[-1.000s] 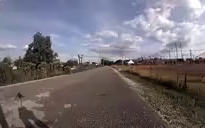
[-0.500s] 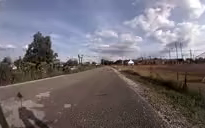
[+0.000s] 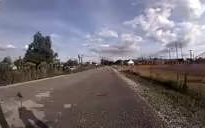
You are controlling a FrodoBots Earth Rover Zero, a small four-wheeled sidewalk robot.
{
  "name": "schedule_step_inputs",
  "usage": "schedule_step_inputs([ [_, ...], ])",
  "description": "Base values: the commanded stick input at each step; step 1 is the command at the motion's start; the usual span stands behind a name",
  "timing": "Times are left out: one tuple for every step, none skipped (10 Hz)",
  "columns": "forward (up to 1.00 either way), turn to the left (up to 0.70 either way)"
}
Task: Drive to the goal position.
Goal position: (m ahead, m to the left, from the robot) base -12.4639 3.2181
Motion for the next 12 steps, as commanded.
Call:
schedule_step_inputs([
  [0.06, 0.0],
  [0.06, 0.0],
  [0.06, 0.0],
  [0.06, 0.0],
  [0.06, 0.0],
  [0.06, 0.0],
  [0.06, 0.0],
  [0.06, 0.0],
  [0.06, 0.0],
  [0.06, 0.0],
  [0.06, 0.0],
  [0.06, 0.0],
])
